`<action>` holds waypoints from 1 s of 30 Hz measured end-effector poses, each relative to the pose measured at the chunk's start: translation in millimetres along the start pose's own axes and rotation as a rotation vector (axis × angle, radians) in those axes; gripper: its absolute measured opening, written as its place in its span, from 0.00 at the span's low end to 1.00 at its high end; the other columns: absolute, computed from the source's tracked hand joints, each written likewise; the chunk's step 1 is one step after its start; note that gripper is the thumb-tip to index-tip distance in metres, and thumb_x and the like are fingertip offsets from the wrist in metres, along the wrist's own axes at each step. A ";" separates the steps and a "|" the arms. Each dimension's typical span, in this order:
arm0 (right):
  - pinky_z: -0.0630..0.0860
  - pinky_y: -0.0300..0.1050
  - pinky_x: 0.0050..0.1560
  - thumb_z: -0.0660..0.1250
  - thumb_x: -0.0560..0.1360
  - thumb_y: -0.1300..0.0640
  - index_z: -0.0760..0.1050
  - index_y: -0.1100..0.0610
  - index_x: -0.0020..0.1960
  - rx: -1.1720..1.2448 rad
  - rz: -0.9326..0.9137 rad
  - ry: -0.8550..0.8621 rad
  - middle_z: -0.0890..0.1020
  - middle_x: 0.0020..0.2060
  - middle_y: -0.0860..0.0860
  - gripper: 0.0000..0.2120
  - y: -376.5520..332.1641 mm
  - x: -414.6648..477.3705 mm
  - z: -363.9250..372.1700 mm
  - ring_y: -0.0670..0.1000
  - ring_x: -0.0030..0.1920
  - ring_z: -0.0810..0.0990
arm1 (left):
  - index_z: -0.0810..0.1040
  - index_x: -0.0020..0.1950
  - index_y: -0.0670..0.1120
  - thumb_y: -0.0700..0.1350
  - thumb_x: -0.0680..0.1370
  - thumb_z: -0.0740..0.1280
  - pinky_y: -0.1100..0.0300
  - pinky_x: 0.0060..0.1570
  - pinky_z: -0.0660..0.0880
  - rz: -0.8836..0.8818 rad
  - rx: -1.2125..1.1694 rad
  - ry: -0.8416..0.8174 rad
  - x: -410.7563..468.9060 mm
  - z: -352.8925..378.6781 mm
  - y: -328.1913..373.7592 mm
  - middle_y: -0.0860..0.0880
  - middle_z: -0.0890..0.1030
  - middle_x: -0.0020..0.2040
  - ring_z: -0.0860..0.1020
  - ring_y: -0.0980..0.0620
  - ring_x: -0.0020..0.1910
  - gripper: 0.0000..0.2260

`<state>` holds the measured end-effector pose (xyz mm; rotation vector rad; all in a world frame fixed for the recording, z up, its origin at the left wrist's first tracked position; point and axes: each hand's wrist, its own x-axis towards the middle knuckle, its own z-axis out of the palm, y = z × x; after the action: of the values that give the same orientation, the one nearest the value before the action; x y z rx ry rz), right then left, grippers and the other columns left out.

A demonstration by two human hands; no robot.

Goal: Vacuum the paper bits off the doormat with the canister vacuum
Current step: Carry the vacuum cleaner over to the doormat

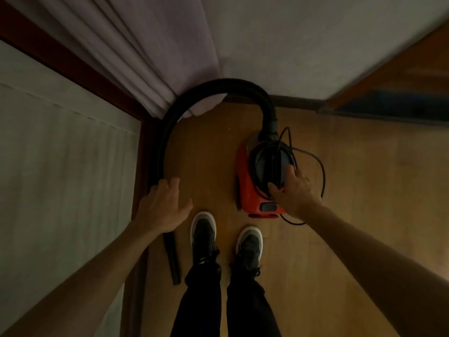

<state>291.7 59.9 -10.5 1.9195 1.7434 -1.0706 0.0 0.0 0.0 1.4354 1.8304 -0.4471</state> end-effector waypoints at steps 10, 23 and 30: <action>0.74 0.61 0.59 0.64 0.77 0.43 0.57 0.59 0.73 0.054 0.170 0.139 0.68 0.68 0.61 0.33 -0.9 56.9 32.2 0.64 0.66 0.69 | 0.55 0.78 0.49 0.61 0.80 0.60 0.53 0.52 0.71 -0.112 -0.078 -0.073 61.1 23.6 -37.4 0.44 0.69 0.69 0.73 0.44 0.63 0.32; 0.74 0.49 0.44 0.60 0.81 0.46 0.60 0.60 0.70 0.348 0.160 0.424 0.72 0.66 0.60 0.25 -13.2 88.7 63.1 0.61 0.60 0.76 | 0.53 0.79 0.47 0.58 0.79 0.64 0.47 0.56 0.72 -0.290 -0.217 0.057 138.3 22.9 -60.9 0.40 0.68 0.72 0.73 0.38 0.65 0.35; 0.69 0.47 0.41 0.57 0.82 0.49 0.63 0.62 0.66 0.413 0.209 0.519 0.76 0.62 0.61 0.20 -13.9 93.3 73.0 0.61 0.56 0.77 | 0.52 0.79 0.45 0.57 0.78 0.68 0.46 0.63 0.71 -0.393 -0.393 0.183 172.2 20.8 -66.4 0.39 0.66 0.74 0.70 0.38 0.69 0.38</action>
<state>253.3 77.9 -122.0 2.7696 1.5854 -0.9678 -69.7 81.1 -151.8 0.8755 2.2102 -0.1306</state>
